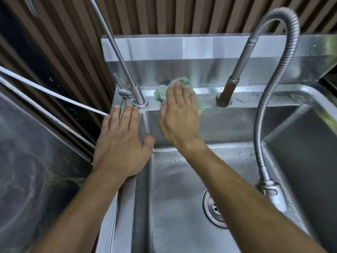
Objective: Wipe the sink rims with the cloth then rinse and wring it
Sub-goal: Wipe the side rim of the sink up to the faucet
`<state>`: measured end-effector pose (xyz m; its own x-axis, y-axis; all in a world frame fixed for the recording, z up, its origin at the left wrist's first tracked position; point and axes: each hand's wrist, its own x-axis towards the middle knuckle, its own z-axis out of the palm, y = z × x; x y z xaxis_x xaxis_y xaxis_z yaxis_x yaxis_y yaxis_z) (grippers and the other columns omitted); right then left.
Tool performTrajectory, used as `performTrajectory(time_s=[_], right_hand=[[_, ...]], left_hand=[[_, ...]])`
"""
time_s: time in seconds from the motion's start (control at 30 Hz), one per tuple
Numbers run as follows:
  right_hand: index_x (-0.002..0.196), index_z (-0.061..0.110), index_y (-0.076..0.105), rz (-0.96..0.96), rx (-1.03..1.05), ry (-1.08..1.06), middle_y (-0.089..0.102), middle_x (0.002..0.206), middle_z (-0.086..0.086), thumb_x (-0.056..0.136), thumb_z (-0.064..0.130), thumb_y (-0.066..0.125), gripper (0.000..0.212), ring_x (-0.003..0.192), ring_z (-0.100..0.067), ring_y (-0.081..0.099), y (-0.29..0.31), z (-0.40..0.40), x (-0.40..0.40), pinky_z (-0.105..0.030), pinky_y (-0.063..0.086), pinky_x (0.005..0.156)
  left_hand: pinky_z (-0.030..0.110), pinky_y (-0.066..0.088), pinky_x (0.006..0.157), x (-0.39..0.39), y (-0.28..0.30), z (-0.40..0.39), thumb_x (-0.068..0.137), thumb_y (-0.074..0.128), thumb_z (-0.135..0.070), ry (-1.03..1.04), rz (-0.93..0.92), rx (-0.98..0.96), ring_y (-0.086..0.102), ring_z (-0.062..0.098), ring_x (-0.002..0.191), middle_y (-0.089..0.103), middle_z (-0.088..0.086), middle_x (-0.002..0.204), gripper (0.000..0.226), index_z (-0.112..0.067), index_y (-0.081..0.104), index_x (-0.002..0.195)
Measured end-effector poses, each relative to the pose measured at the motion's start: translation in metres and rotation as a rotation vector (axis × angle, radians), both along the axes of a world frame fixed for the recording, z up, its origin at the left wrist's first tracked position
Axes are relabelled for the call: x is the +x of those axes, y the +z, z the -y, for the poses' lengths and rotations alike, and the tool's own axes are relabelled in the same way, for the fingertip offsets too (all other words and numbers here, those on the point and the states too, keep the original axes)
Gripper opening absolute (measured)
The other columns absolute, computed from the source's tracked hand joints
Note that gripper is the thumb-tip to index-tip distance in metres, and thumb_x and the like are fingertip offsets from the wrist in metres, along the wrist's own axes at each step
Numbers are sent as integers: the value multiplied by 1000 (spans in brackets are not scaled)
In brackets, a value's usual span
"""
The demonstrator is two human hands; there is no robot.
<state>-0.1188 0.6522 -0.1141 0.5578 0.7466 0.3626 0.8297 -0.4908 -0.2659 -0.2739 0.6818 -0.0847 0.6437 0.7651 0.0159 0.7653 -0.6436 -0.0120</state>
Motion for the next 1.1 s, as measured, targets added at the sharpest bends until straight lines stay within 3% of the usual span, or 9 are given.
performTrajectory(time_s=[0.1,0.2,0.3,0.47,0.6,0.73,0.87,1.0,1.1], right_hand=[[156,7,40,34,-20,66,38,164,-10,108,31,31,54,154,-31,31,3,21,33,-42,22,127],[162,4,21,-47,-81,-147,21,170,-12,110,30,28,58,159,-31,14,6,26,41,-41,18,126],[160,-3,21,-58,-66,-290,21,168,-23,109,36,29,65,156,-41,18,6,7,15,-49,17,126],[163,2,12,-68,-125,-81,9,170,-22,108,30,17,61,158,-41,8,10,-3,-13,-49,7,128],[159,9,34,-67,-19,128,31,167,-11,110,32,31,54,156,-31,25,10,1,-10,-44,17,128],[160,9,31,-95,-67,-64,30,167,-11,110,28,31,53,157,-31,23,9,28,35,-42,24,124],[161,-1,20,-80,-134,-170,19,168,-21,111,19,30,54,157,-40,15,13,21,27,-44,14,128],[160,-2,20,-78,-160,-138,18,167,-26,111,19,30,54,156,-44,17,18,11,9,-50,13,127],[160,1,22,-73,-136,27,19,168,-24,111,25,27,55,157,-41,16,14,-5,-9,-47,9,128]], left_hand=[[44,2,129,-1,-1,-1,86,4,-56,-9,8,4,-2,26,159,5,4,173,89,-13,7,165],[45,5,129,-2,-2,-2,88,9,-56,-34,27,-7,1,28,159,9,6,173,88,-12,12,164],[46,6,129,-3,-1,1,88,11,-54,-25,45,-6,5,29,159,13,7,172,87,-11,16,164],[44,4,129,0,-3,-1,89,10,-55,-21,38,21,3,27,159,12,7,172,87,-12,14,164],[47,8,129,-3,-5,-2,89,11,-55,-36,40,23,6,29,159,16,9,172,87,-10,18,163],[46,7,129,-4,-3,-2,87,7,-54,-49,18,12,3,28,160,11,7,172,89,-12,13,164],[45,3,129,-4,-3,-1,86,8,-55,-35,37,2,1,28,159,11,7,173,89,-12,13,164],[44,1,129,-2,-4,-1,88,9,-55,-33,40,12,-1,27,160,8,7,173,88,-12,10,165],[46,5,129,-4,-5,-1,89,12,-55,-39,45,30,4,29,159,14,8,172,88,-10,16,164]])
